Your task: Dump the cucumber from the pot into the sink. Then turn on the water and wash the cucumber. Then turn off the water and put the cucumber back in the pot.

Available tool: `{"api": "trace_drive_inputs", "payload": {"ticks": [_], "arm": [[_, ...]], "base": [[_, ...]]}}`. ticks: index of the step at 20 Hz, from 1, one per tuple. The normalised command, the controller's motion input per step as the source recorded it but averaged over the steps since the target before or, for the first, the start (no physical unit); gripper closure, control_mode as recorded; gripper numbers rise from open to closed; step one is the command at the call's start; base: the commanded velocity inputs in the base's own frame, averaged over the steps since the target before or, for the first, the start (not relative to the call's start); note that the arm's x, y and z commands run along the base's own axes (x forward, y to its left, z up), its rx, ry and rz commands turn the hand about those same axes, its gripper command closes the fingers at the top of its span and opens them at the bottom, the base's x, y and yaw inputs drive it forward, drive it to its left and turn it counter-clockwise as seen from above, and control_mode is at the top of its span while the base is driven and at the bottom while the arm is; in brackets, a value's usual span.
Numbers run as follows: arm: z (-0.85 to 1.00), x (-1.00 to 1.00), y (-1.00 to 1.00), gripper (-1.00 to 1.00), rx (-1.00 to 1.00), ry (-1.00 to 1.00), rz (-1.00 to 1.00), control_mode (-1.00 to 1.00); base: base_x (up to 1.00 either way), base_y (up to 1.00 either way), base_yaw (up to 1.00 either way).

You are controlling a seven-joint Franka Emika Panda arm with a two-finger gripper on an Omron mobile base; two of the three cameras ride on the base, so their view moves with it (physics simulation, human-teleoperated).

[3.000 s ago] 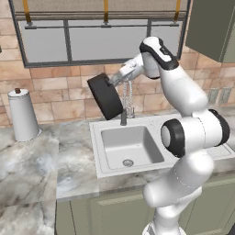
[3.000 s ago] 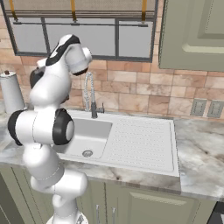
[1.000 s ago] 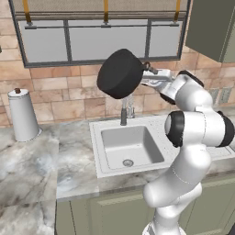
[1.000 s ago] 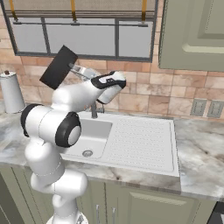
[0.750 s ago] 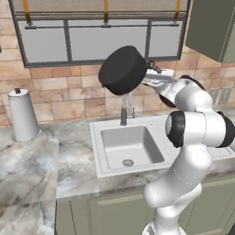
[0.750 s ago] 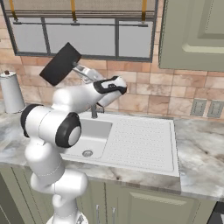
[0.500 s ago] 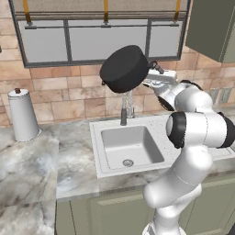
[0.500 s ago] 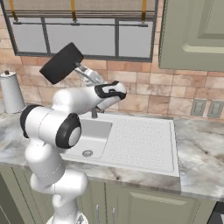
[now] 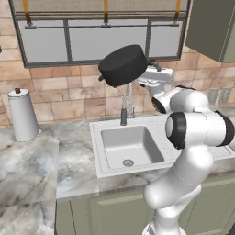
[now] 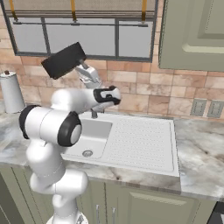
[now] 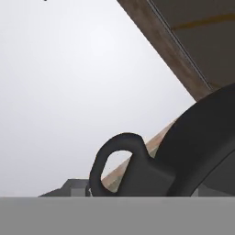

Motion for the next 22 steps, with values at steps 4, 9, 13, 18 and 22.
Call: {"api": "trace_drive_inputs", "payload": {"ticks": [4,9,13,18,22], "arm": [[0.18,0.88,-0.04,1.0,0.09,0.08,0.0,-1.0],[0.31,0.4,-0.25,1.0,0.08,0.07,0.0,-1.0],[0.43,-0.35,-0.46,1.0,0.09,0.02,0.0,-1.0],[0.43,-1.0,-0.24,1.0,0.01,-0.04,0.03,-1.0],[0.41,-1.0,0.03,1.0,0.0,-0.06,0.06,-1.0]], "base": [[0.0,0.0,0.0],[0.0,0.0,0.0],[0.0,0.0,0.0],[0.0,0.0,0.0],[0.0,0.0,0.0]]}}
